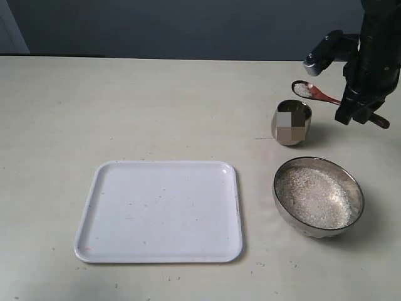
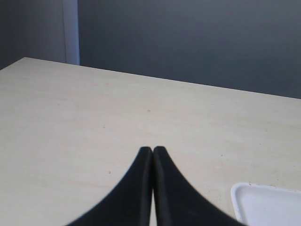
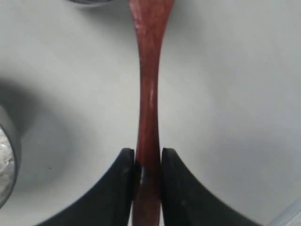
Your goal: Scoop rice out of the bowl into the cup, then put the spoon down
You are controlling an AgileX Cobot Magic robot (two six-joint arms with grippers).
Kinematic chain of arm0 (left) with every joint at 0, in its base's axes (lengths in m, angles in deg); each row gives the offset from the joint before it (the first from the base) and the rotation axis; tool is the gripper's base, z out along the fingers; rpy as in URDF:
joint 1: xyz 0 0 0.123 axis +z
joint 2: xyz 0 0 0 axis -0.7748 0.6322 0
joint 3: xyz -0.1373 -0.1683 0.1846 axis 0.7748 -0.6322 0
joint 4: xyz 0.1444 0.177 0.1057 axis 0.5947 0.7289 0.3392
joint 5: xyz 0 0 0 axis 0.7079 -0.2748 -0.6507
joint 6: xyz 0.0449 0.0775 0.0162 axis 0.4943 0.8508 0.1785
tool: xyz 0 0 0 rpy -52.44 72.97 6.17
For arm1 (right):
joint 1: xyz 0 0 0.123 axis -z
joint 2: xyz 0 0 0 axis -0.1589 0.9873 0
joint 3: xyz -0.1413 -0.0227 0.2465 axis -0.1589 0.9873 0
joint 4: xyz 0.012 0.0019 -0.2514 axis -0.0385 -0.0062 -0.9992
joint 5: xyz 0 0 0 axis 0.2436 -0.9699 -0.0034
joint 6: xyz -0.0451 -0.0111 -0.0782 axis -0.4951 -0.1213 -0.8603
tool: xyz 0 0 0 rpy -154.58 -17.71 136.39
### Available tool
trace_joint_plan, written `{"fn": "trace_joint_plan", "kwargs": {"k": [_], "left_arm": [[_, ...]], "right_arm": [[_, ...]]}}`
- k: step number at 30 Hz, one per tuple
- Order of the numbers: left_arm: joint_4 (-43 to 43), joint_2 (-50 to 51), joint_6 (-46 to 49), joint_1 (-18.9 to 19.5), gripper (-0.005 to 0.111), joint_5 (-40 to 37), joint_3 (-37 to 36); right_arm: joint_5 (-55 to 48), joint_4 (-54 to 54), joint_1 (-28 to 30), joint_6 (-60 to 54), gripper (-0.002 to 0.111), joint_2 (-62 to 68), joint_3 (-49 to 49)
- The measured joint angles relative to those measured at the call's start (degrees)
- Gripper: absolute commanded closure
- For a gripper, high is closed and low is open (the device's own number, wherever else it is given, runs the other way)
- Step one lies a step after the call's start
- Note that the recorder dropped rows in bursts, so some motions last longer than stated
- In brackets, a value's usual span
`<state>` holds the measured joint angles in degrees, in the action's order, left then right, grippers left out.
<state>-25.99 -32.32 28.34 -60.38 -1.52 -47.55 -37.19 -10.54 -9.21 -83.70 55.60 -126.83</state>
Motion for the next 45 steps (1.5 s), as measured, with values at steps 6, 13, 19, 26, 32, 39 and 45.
{"fn": "trace_joint_plan", "kwargs": {"k": [6, 13, 19, 26, 32, 39, 45], "left_arm": [[0.00, 0.00, 0.00, 0.00, 0.106, 0.00, 0.00], [0.00, 0.00, 0.00, 0.00, 0.106, 0.00, 0.00], [0.00, 0.00, 0.00, 0.00, 0.106, 0.00, 0.00], [0.00, 0.00, 0.00, 0.00, 0.106, 0.00, 0.00], [0.00, 0.00, 0.00, 0.00, 0.106, 0.00, 0.00], [0.00, 0.00, 0.00, 0.00, 0.106, 0.00, 0.00], [0.00, 0.00, 0.00, 0.00, 0.106, 0.00, 0.00]], "right_arm": [[-0.19, -0.54, 0.00, 0.20, 0.109, 0.00, 0.00], [-0.23, -0.97, 0.00, 0.46, 0.109, 0.00, 0.00], [-0.32, -1.67, -0.10, 1.29, 0.109, 0.00, 0.00], [-0.32, -2.19, -0.99, 1.54, 0.109, 0.00, 0.00], [-0.82, -3.38, -1.11, 2.70, 0.109, 0.00, 0.00], [-1.70, -3.38, -1.24, 2.86, 0.109, 0.00, 0.00], [-1.83, -3.38, -1.24, 2.97, 0.109, 0.00, 0.00]]}}
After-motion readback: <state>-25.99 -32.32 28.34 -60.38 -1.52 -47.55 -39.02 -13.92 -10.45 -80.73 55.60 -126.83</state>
